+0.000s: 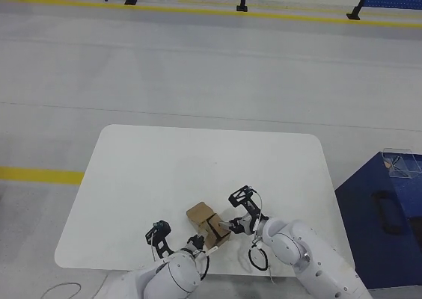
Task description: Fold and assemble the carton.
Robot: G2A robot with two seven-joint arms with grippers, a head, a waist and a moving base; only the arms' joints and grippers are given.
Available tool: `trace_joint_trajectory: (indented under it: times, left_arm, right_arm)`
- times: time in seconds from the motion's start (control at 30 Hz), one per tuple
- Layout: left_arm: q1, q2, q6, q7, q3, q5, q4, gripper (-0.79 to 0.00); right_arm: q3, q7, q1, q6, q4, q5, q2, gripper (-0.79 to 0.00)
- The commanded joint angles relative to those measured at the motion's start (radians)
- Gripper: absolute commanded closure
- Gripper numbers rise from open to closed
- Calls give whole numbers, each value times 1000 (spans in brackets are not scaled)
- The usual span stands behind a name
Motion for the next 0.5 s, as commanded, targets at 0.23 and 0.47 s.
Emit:
trace_joint_trajectory:
  times: [0.23,0.47]
  left_arm:
    - [-113,-40,0,0,71,-107,86,-785]
    - [-64,-26,-13,13,-2,-84,26,-785]
  right_arm:
    - [26,-12,-12,11,-10,-29,-1,-785]
    - [103,-68,-45,-12,-61,16,6,-785]
